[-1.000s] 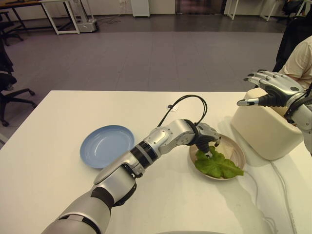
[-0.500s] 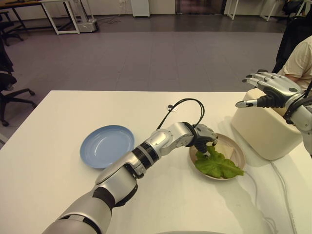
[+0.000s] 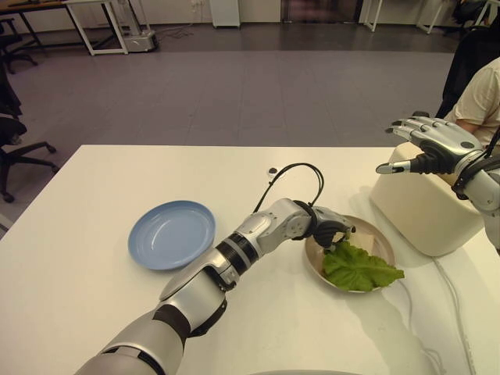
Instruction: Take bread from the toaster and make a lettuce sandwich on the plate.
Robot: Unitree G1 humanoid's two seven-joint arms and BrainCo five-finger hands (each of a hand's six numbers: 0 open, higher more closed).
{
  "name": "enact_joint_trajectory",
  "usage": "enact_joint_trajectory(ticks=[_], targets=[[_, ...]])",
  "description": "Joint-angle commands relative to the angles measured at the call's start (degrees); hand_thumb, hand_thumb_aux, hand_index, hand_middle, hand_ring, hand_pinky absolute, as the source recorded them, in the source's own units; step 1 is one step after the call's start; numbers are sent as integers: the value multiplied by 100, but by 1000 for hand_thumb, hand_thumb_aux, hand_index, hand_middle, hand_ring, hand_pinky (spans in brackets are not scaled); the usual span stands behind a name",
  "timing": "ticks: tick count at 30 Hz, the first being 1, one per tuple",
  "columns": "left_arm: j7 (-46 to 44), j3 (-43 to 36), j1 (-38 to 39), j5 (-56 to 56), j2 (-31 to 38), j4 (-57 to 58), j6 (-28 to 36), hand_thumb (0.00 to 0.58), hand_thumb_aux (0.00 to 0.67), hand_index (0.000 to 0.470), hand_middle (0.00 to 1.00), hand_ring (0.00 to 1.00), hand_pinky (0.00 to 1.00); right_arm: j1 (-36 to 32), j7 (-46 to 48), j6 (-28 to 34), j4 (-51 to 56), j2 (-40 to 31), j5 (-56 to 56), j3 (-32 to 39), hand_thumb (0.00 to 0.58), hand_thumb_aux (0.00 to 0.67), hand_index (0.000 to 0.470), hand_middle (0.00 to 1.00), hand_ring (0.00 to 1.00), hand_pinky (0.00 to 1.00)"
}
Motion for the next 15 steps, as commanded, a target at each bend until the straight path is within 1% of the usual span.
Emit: enact_joint_trajectory(ticks=[1, 6, 15], targets=[[142, 128, -277, -14, 35, 278, 1, 580, 670, 470, 0, 0, 0, -26, 4, -3, 66, 49, -10, 63, 0, 0, 0, 0, 0, 0], [457, 142, -712, 153, 112, 736, -43, 580, 670, 470, 0, 0, 0, -104, 2, -27, 140, 79, -37, 126, 0, 0, 0, 0, 0, 0], [621, 4, -734, 209, 4, 1065, -169, 580, 670, 470, 0, 0, 0, -36, 27, -12, 71, 88, -27, 120, 0, 0, 0, 0, 0, 0]])
